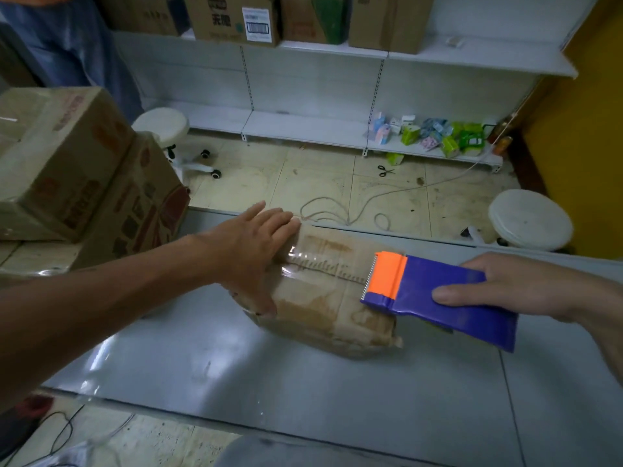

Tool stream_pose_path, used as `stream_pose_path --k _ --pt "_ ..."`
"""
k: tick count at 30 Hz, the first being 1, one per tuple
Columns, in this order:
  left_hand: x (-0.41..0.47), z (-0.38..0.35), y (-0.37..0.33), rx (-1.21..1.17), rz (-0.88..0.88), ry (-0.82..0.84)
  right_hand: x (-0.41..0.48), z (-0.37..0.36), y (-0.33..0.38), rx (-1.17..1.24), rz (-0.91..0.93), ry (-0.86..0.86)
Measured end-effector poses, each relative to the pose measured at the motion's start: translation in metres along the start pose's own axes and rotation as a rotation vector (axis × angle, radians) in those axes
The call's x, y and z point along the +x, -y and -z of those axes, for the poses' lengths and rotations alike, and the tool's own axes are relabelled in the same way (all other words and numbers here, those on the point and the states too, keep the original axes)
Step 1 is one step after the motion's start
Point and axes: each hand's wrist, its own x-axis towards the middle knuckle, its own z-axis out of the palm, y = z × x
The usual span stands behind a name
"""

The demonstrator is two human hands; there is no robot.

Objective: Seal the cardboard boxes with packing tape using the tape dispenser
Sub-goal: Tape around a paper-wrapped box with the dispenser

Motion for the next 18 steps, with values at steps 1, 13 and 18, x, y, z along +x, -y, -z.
stream_pose_path --k 1,13,18 --pt "0.003 0.009 -0.01 0.12 0.027 0.036 0.002 0.001 -0.002 0.008 0.0 0.005" --pt "0.041 0.019 -0.074 -0.084 -0.095 -0.154 0.011 0.006 -0.033 0.057 0.055 0.065" --pt "0.036 0.009 -0.065 -0.157 -0.103 -0.199 0.015 0.0 -0.045 0.092 0.084 0.185"
